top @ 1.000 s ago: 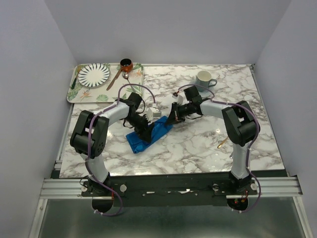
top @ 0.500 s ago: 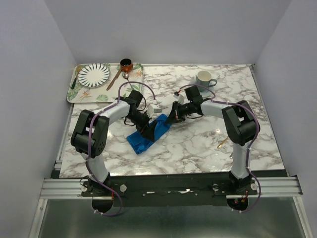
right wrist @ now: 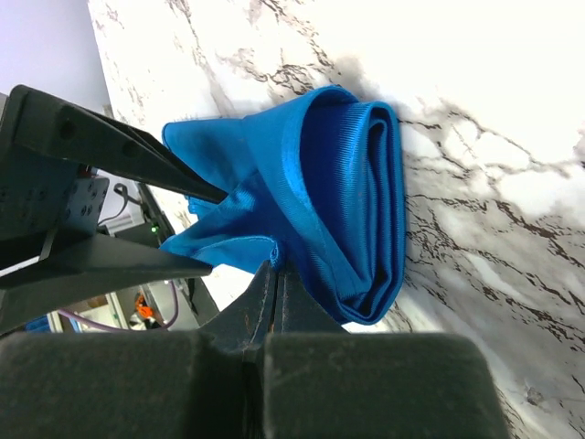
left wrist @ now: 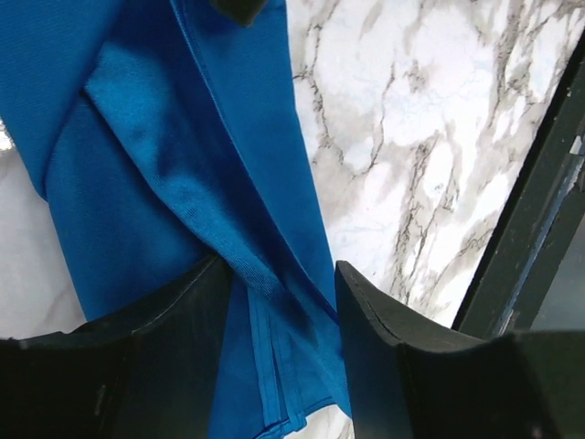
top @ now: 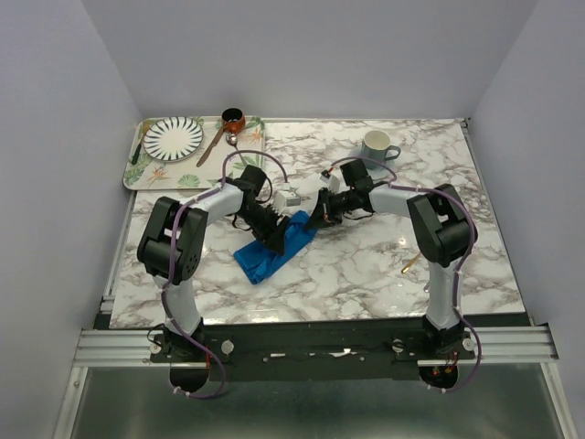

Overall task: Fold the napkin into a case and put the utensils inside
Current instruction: Fold the 2/3-rectangle-folded napkin at the center of the board.

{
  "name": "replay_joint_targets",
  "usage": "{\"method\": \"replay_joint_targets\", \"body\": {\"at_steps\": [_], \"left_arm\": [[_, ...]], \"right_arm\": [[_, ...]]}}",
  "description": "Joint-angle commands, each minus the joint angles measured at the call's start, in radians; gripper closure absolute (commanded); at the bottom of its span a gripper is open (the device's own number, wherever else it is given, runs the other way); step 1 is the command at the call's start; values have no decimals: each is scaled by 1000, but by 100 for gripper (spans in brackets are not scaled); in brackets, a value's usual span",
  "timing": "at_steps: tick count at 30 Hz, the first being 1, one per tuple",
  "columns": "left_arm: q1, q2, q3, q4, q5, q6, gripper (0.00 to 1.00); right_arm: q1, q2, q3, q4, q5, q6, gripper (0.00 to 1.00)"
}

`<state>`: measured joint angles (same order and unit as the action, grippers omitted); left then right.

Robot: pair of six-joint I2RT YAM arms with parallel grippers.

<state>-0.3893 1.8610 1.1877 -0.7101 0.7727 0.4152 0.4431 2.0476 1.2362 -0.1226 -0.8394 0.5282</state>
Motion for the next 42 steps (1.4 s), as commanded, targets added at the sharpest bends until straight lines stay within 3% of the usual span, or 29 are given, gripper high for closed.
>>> {"method": "replay_joint_targets", "body": {"at_steps": [1,4,5,8,9,12,19,29,42], "left_arm": [[-7,21,16,34,-65,-26,48],[-6,50,41,5,-47,-15,62],[1,59,55,-2,-46,-18,84],[24,99,78,-22,-35,-23,100],[32,113,84,-26,-27,-12,100],[43,184,134,-116,13,46,100],[44,219,128,-204,86,168,100],[29,127,13,-226,145,232,100],[58,148,53,-209,206,136,100]], "right_arm": [[0,23,22,-11,10,12,99],[2,22,26,-12,-1,4,99],[0,20,28,-14,-12,0,99],[-1,0,61,-92,-26,-74,87],[-1,-7,72,-121,-24,-138,78],[-6,-52,111,-224,-20,-255,65],[-44,-92,203,-307,-14,-370,53],[-57,11,289,-318,-29,-349,53],[63,154,325,-319,-41,-352,56]]}}
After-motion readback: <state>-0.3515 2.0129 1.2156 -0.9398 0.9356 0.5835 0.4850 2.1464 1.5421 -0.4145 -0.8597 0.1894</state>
